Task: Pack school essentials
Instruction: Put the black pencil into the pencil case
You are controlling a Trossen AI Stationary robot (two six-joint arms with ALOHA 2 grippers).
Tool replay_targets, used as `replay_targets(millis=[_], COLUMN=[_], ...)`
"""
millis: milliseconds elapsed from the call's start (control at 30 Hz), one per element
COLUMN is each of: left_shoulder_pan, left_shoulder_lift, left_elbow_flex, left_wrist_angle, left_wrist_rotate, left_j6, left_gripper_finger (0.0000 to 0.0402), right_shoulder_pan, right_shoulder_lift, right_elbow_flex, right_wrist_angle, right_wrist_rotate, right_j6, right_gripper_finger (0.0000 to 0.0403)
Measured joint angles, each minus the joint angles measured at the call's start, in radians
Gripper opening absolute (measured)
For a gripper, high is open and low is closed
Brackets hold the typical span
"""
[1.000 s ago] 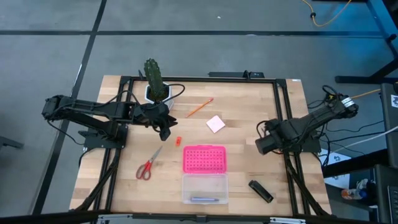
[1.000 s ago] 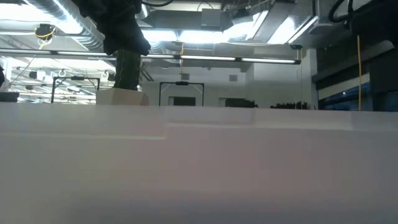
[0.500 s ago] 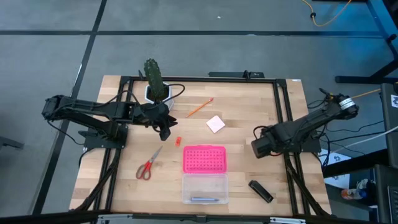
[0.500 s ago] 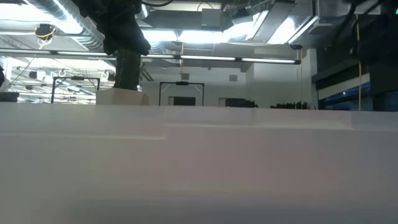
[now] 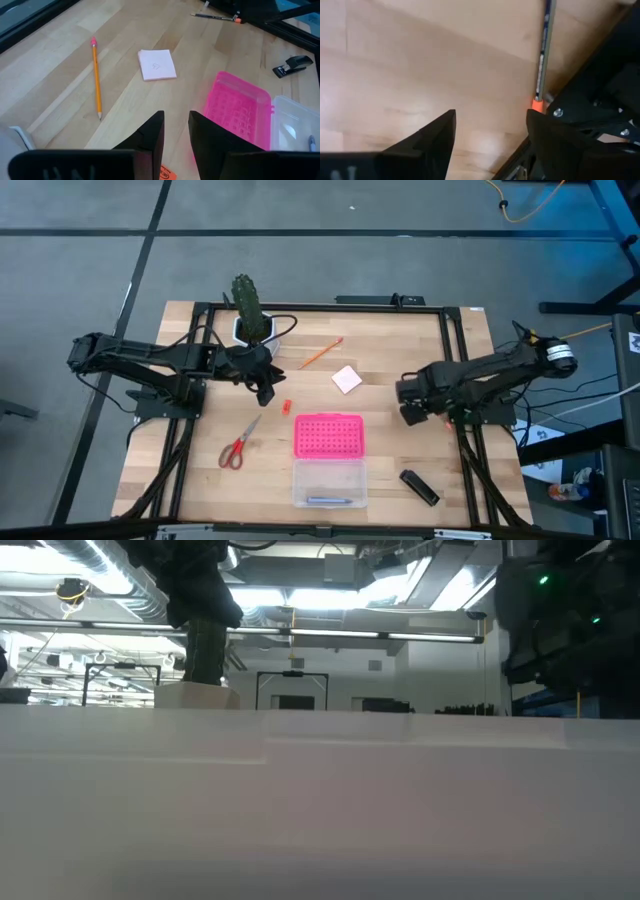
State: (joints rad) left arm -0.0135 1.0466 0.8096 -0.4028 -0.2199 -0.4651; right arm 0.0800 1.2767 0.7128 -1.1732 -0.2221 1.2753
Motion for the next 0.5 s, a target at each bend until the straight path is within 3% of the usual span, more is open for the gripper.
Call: replay_targets(millis=[500], left_shoulder_pan=[0.000], left_shoulder_lift=[0.000], left_elbow_flex=[0.000], left_wrist_angle=[0.003], left_wrist_rotate=[0.000], left_j6=[0.004], left_gripper_finger=[0.0083], right_shoulder_pan=[-0.377], right_shoulder_lift=[0.142], right_elbow_flex=[0.000], right_wrist_angle=[0.025], right_wrist_rotate=[0.028], right_j6=[-0.279], right_gripper_finger=[0.0244])
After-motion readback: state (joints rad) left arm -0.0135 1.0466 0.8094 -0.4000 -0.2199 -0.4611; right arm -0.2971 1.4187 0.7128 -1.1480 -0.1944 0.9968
